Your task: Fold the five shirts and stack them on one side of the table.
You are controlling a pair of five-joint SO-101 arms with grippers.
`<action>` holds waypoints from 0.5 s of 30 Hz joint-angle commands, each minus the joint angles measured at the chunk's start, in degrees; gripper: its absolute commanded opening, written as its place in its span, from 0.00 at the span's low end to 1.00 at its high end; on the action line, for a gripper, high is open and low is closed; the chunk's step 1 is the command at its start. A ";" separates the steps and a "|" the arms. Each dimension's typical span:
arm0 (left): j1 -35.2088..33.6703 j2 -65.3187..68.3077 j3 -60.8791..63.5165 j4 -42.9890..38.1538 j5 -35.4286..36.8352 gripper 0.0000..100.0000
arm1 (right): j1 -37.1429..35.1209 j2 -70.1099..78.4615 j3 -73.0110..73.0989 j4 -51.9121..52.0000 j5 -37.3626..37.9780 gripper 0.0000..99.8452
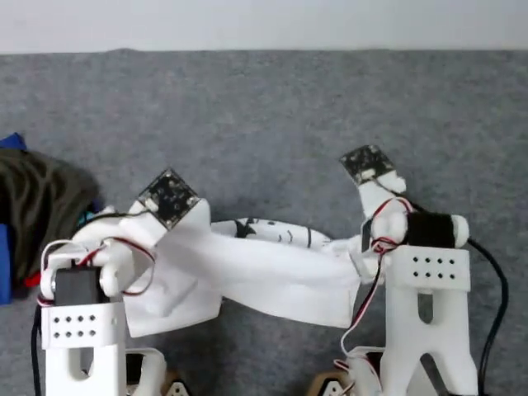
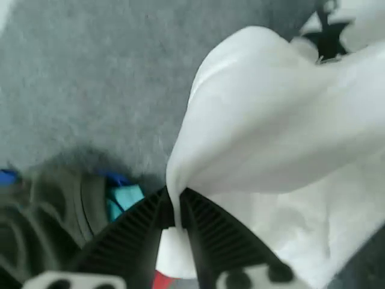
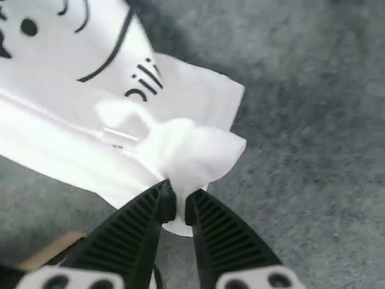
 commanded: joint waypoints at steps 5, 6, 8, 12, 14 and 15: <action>-7.65 -0.70 0.04 0.53 -0.97 0.01 | -2.95 -0.57 -2.20 8.40 0.18 0.16; -8.18 -0.70 0.04 0.53 -0.97 0.01 | -2.95 -0.66 -2.90 9.54 0.18 0.20; -8.53 -0.70 0.04 0.53 -0.97 0.01 | -3.03 -0.66 -4.66 11.30 0.18 0.24; -8.53 -0.70 0.04 0.44 -0.97 0.01 | -3.12 -0.66 -8.35 12.00 0.00 0.24; -8.35 -0.70 0.04 0.44 -0.97 0.01 | -3.82 -0.57 -8.79 12.00 -2.02 0.24; -8.35 -0.62 0.04 0.44 -0.97 0.01 | -5.14 -0.57 -8.70 12.00 -2.99 0.24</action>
